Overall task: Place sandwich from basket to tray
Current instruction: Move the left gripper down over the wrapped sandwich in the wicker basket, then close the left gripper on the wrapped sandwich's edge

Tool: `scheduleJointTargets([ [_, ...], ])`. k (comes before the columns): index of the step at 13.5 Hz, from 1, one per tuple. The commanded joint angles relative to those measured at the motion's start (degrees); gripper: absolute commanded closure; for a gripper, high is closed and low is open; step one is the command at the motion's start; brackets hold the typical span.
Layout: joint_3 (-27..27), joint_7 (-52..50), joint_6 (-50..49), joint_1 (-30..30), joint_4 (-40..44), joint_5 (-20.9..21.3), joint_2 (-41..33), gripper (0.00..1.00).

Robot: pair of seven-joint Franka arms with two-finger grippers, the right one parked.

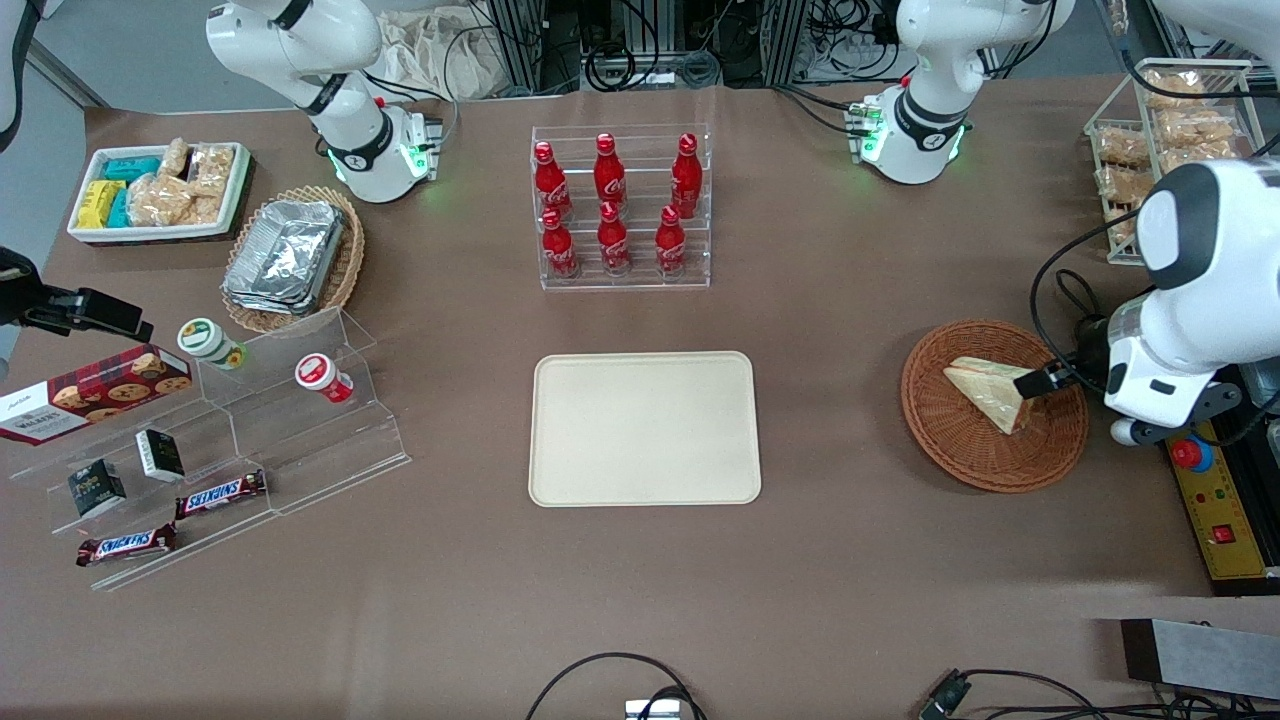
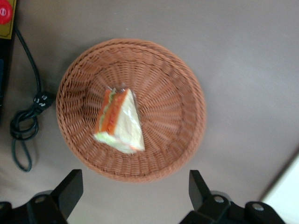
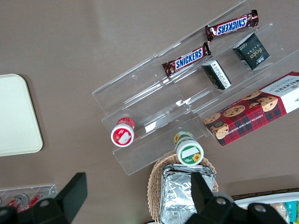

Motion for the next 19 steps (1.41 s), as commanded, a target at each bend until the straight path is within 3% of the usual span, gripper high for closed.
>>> scheduleJointTargets([
  [1,2.49,-3.65,5.68,0.13,-6.70,0.87,-2.84,0.00],
  [6,5.22,-4.19,20.01,0.13,-17.07,0.87,-1.70,0.00],
  [19,4.87,-14.20,24.94,-0.48,-16.55,0.26,7.70,0.02],
])
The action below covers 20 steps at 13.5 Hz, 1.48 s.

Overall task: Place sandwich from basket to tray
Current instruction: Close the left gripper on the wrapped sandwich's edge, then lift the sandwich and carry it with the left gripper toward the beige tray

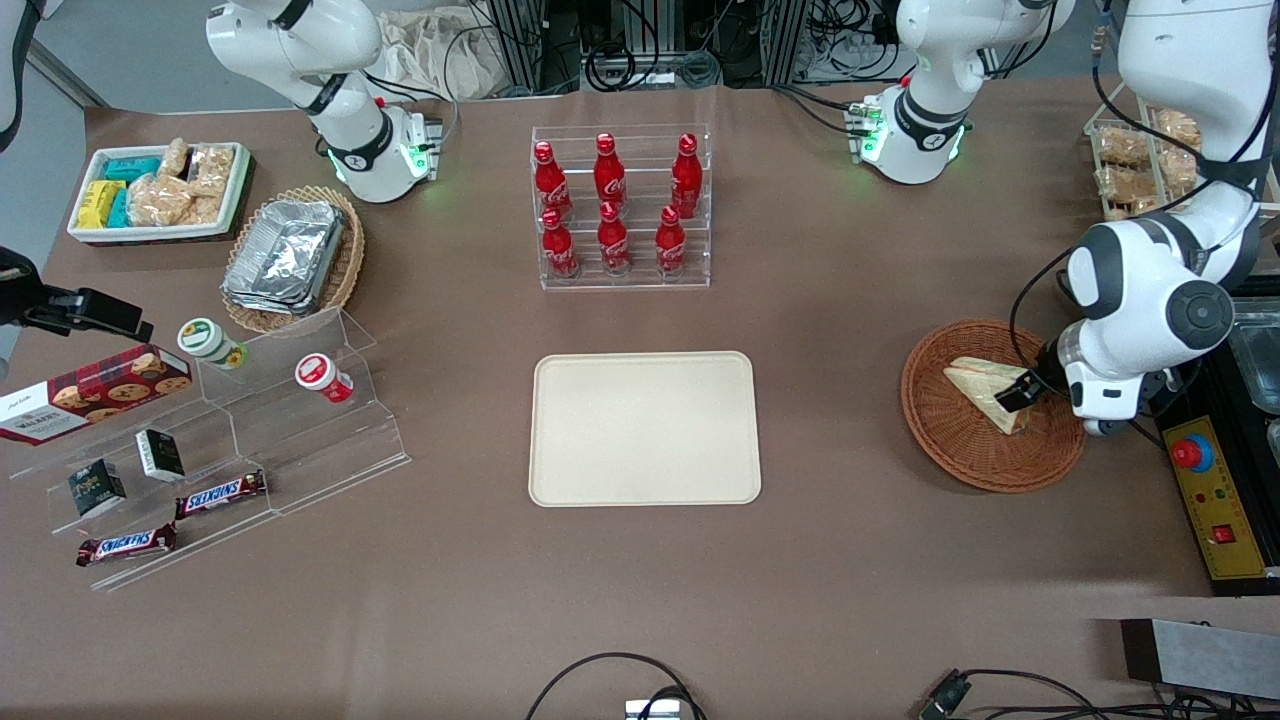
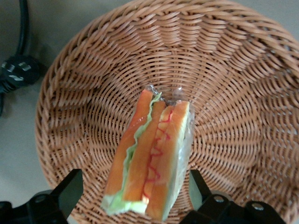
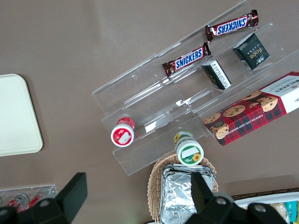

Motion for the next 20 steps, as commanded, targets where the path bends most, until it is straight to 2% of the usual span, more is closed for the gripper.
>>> scheduleJointTargets([
  [1,-0.31,-3.79,2.55,-0.36,1.17,-0.17,2.94,0.29],
  [2,-0.31,-6.15,2.65,-0.36,1.17,0.09,2.87,0.89],
  [3,-0.40,-6.53,2.47,-0.36,1.17,0.18,2.52,1.00],
  [7,-1.45,-6.71,-0.93,-0.45,4.94,0.70,2.08,1.00],
  [9,-3.11,-6.09,-12.32,-0.45,13.78,0.88,2.95,1.00],
  [11,-5.05,-5.91,-18.69,-0.45,20.48,2.27,3.57,1.00],
  [13,-9.08,-4.25,-24.30,-0.45,26.89,3.60,3.39,1.00],
  [16,-16.01,-3.90,-33.45,-0.45,37.53,3.16,4.01,1.00],
  [18,-22.60,-0.93,-33.04,-0.62,41.41,3.43,6.45,1.00],
  [20,-25.36,0.42,-32.95,-4.03,45.89,3.43,10.23,1.00],
])
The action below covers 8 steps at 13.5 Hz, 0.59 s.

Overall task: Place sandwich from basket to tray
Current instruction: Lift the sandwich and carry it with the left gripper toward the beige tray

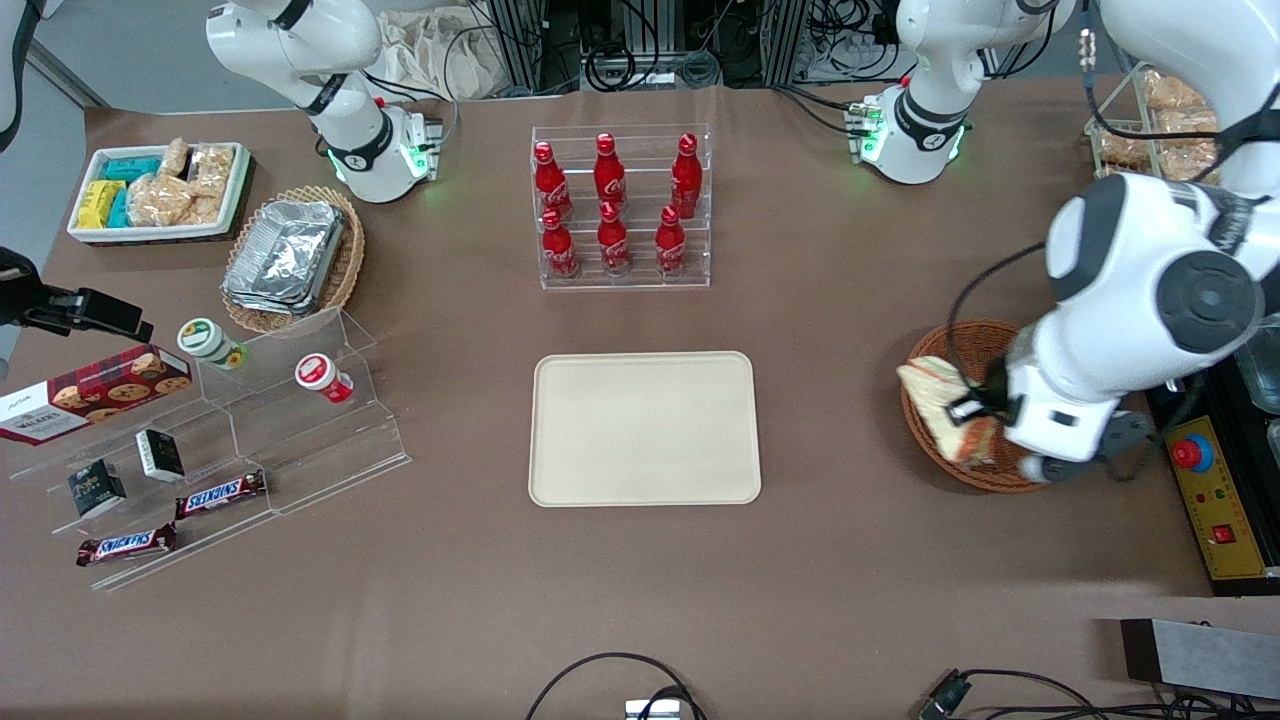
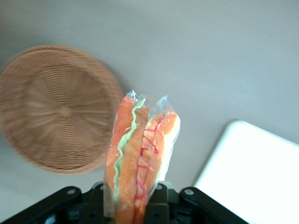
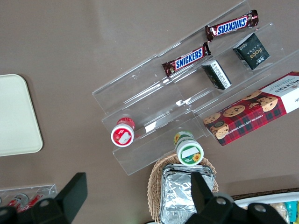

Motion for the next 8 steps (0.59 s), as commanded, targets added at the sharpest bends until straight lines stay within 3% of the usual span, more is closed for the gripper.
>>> scheduleJointTargets([
  [1,-2.32,1.28,-1.34,-5.47,6.61,1.16,6.53,1.00],
  [8,-1.97,0.05,3.75,-16.13,6.61,4.67,19.88,1.00],
])
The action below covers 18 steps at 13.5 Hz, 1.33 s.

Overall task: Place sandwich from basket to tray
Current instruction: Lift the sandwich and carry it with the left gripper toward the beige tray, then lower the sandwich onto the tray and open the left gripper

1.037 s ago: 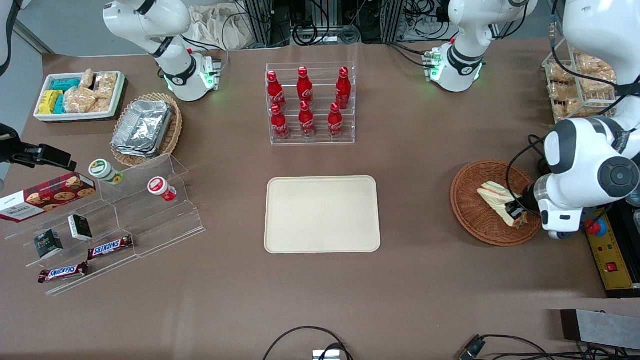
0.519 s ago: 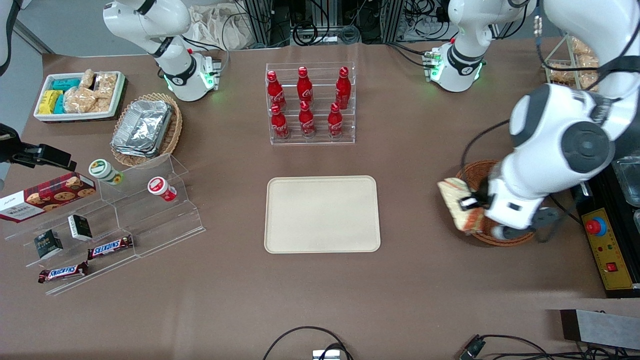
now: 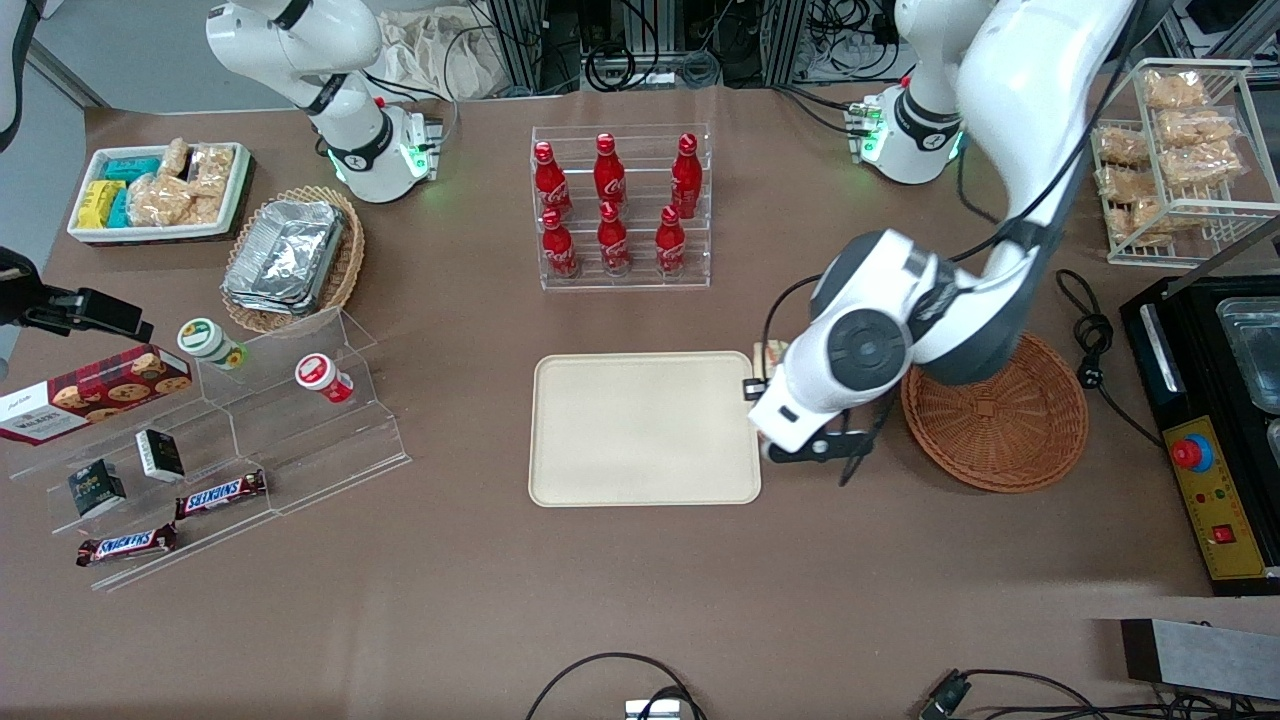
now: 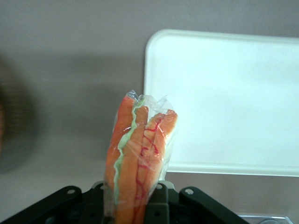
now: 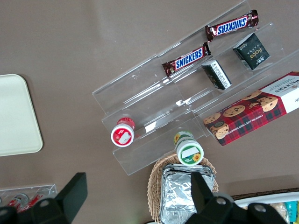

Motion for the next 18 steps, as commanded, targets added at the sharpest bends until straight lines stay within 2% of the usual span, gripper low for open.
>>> scheduleJointTargets([
  [1,0.22,-2.00,1.03,-2.10,3.01,2.47,5.48,1.00],
  [7,0.31,-7.46,9.55,-4.66,3.09,8.80,12.78,1.00],
  [8,0.48,-7.47,9.82,-4.66,3.27,8.80,13.75,0.86],
  [9,0.48,-7.55,9.83,-4.57,3.27,8.72,13.76,0.66],
  [10,0.48,-7.47,9.83,-4.48,3.27,8.63,13.67,0.32],
  [11,0.48,-6.86,9.74,-4.48,3.27,8.98,13.58,0.05],
  [12,0.48,-6.68,9.74,-4.40,3.36,8.98,13.67,0.00],
  [18,1.10,-7.20,8.34,-2.21,5.20,8.11,10.00,0.00],
])
